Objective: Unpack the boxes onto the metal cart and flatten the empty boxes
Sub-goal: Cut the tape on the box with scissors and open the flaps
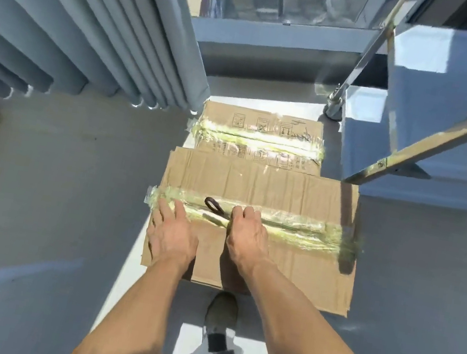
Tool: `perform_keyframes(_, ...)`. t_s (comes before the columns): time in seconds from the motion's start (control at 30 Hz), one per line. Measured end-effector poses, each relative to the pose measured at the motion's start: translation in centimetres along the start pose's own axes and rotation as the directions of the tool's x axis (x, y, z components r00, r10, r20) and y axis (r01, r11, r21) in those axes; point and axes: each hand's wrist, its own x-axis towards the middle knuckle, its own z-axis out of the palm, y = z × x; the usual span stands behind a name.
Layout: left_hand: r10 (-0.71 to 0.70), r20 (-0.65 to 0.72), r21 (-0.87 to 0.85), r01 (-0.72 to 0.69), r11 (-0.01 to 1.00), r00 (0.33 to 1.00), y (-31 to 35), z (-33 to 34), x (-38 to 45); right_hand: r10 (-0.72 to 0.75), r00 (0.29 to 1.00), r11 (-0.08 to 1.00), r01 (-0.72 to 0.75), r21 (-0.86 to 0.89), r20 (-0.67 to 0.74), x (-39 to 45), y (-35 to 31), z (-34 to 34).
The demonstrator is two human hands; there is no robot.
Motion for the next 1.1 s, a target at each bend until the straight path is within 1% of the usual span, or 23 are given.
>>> perform_keyframes(0.03, 0.024, 0.006, 0.060, -0.025, 0.998, 1.000, -0.3, 0.5, 0.4, 0.002, 1.000, 1.000, -0.002, -0.026, 0.009, 0.4, -0.1, 0.5)
perform_keyframes(0.07, 0.022, 0.018, 0.086, -0.024, 0.996, 1.000, -0.3, 1.0, 0.6, 0.000, 1.000, 0.998, 0.001, -0.063, 0.017, 0.6, -0.1, 1.0)
perform_keyframes(0.13, -0.003, 0.045, 0.098, -0.001, 0.995, 0.999, 0.2, 1.9, 0.6, -0.017, 0.999, 0.993, 0.021, -0.112, 0.042, 1.1, 0.2, 1.8)
perform_keyframes(0.2, -0.011, 0.030, 0.140, 0.007, 0.990, 0.999, 0.1, 2.6, 0.5, -0.052, 0.997, 0.984, 0.061, -0.165, 0.057, 1.5, 0.5, 2.2)
perform_keyframes(0.3, 0.032, -0.002, 0.136, -0.032, 0.990, 0.999, -0.9, 3.5, 0.1, -0.106, 0.991, 0.972, 0.121, -0.202, 0.083, 1.8, 1.8, 3.1)
perform_keyframes(0.37, 0.063, -0.071, 0.176, -0.049, 0.983, 0.996, -1.4, 4.0, 0.6, -0.182, 0.983, 0.954, 0.185, -0.236, 0.037, 2.7, 2.1, 4.1)
perform_keyframes(0.43, 0.088, -0.113, 0.169, -0.069, 0.983, 0.990, -1.7, 4.7, 0.5, -0.211, 0.977, 0.956, 0.208, -0.208, 0.009, 3.1, 2.5, 4.6)
perform_keyframes(0.5, 0.119, -0.149, 0.175, -0.092, 0.980, 0.982, -2.1, 5.5, 0.0, -0.209, 0.976, 0.946, 0.217, -0.240, 0.059, 3.7, 2.8, 4.9)
perform_keyframes(0.6, 0.122, -0.259, 0.081, -0.105, 0.991, 0.958, -3.3, 6.3, 0.1, -0.209, 0.972, 0.935, 0.231, -0.269, 0.109, 4.6, 2.6, 4.0)
perform_keyframes(0.73, -0.012, -0.389, -0.132, -0.043, 0.990, 0.921, -3.8, 7.2, 0.0, -0.183, 0.960, 0.914, 0.245, -0.324, 0.211, 4.3, 0.9, 2.2)
perform_keyframes(0.77, -0.037, -0.409, -0.155, -0.030, 0.987, 0.912, -3.9, 7.6, 0.0, -0.210, 0.939, 0.895, 0.297, -0.332, 0.274, 4.0, 0.5, 1.0)
perform_keyframes(0.8, -0.039, -0.423, -0.171, -0.038, 0.985, 0.905, -4.0, 7.8, 0.1, -0.290, 0.911, 0.870, 0.379, -0.316, 0.294, 4.0, 0.2, -0.2)
perform_keyframes(0.83, -0.039, -0.435, -0.196, -0.052, 0.979, 0.899, -4.1, 7.8, 0.0, -0.346, 0.897, 0.876, 0.414, -0.247, 0.274, 3.9, -0.3, -1.5)
perform_keyframes(0.87, -0.052, -0.438, -0.230, -0.056, 0.971, 0.897, -4.1, 7.8, 0.0, -0.353, 0.908, 0.902, 0.394, -0.177, 0.226, 4.3, -0.9, -2.4)
perform_keyframes(0.93, -0.087, -0.447, -0.308, -0.061, 0.950, 0.890, -4.2, 7.6, -0.3, -0.332, 0.919, 0.927, 0.360, -0.107, 0.215, 5.1, -2.8, -2.9)
perform_keyframes(1.0, -0.122, -0.447, -0.376, -0.063, 0.925, 0.886, -4.4, 7.0, -0.2, -0.365, 0.928, 0.924, 0.371, -0.089, 0.079, 5.6, -5.1, -2.4)
perform_keyframes(1.03, -0.143, -0.434, -0.402, -0.049, 0.914, 0.890, -4.5, 6.7, 0.2, -0.404, 0.914, 0.912, 0.405, -0.067, 0.032, 5.5, -5.8, -2.1)
perform_keyframes(1.07, -0.174, -0.407, -0.431, -0.021, 0.902, 0.896, -4.8, 6.5, 0.6, -0.453, 0.892, 0.889, 0.451, -0.081, 0.004, 5.5, -6.3, -1.2)
perform_keyframes(1.1, -0.202, -0.373, -0.455, 0.012, 0.891, 0.905, -5.2, 6.5, 0.9, -0.498, 0.867, 0.859, 0.494, -0.132, 0.001, 4.8, -6.5, -0.6)
